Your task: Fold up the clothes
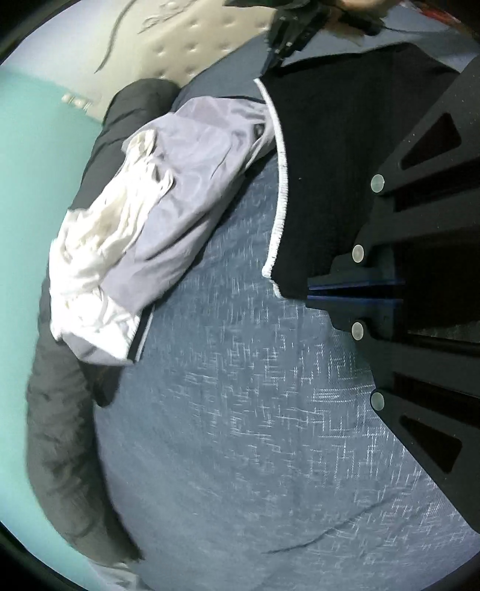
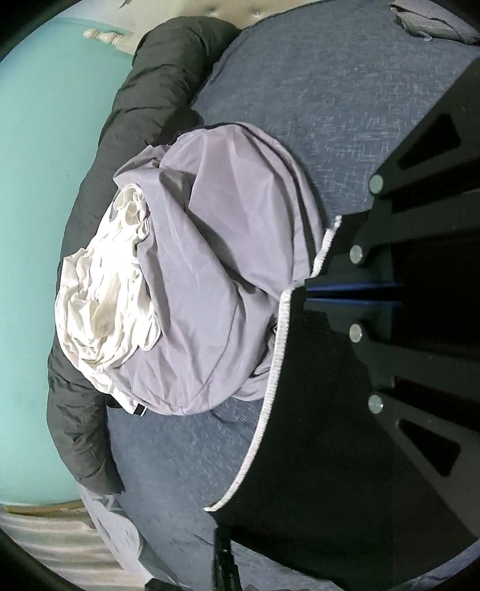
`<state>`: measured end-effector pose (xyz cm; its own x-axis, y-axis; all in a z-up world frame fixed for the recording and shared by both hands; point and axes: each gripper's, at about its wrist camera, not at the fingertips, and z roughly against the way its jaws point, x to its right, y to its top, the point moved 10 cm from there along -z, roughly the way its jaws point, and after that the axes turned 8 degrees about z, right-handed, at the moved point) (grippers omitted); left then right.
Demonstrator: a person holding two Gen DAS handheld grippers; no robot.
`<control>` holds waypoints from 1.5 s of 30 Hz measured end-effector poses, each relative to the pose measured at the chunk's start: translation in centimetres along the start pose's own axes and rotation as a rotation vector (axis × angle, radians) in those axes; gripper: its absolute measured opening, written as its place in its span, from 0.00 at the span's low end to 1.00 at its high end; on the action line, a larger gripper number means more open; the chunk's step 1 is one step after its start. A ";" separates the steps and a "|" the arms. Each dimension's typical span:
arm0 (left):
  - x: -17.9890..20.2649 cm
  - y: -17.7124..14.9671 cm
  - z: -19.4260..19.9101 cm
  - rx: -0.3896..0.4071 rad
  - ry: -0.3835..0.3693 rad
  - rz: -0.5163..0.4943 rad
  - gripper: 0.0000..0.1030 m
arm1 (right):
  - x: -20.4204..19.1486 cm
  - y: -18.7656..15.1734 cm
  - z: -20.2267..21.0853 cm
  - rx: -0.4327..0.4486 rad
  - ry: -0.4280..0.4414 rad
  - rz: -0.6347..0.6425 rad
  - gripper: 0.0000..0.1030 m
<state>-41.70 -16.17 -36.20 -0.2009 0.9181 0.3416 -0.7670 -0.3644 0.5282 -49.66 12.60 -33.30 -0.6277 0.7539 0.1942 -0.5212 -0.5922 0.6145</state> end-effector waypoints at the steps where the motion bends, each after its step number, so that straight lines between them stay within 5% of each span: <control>1: -0.2 0.0 -0.3 -0.007 0.005 0.007 0.03 | -0.1 0.1 -0.6 -0.011 0.004 -0.008 0.03; 5: -0.8 -0.4 -1.4 -0.035 0.023 0.015 0.03 | -0.5 -0.5 -3.1 -0.074 0.020 -0.031 0.03; 11: -1.2 -1.6 -2.3 -0.064 0.027 0.011 0.06 | 1.9 0.3 -3.2 -0.045 0.044 -0.153 0.07; 14: -1.1 -1.7 -1.5 -0.048 0.010 0.017 0.09 | 5.3 0.7 -0.7 0.022 0.053 -0.226 0.28; 15: -1.1 -1.6 -1.1 -0.041 0.003 0.022 0.17 | 6.4 0.3 0.0 0.025 0.050 -0.242 0.31; 23: -1.5 -2.8 -0.7 -0.085 -0.037 0.052 0.33 | 10.6 -6.5 0.1 -0.077 0.109 -0.394 0.31; 32: -1.5 -3.7 -2.0 -0.114 -0.064 0.075 0.33 | 7.5 -7.4 -3.2 -0.128 0.195 -0.395 0.31; 35: -1.1 -4.0 -2.3 -0.117 -0.060 0.040 0.29 | 6.5 -7.1 -3.4 -0.126 0.209 -0.356 0.06; 39: -0.9 -4.1 -2.5 -0.099 -0.055 0.024 0.16 | 8.7 -6.4 -2.0 -0.066 0.091 -0.346 0.05; 45: -0.8 -4.2 -2.8 -0.103 -0.027 0.012 0.15 | 10.7 -6.6 -1.3 -0.072 -0.027 -0.322 0.04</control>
<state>-40.06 -14.92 -40.86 -0.1949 0.9089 0.3685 -0.8233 -0.3559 0.4422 -53.67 24.25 -36.27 -0.4086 0.9125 0.0194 -0.7307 -0.3398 0.5921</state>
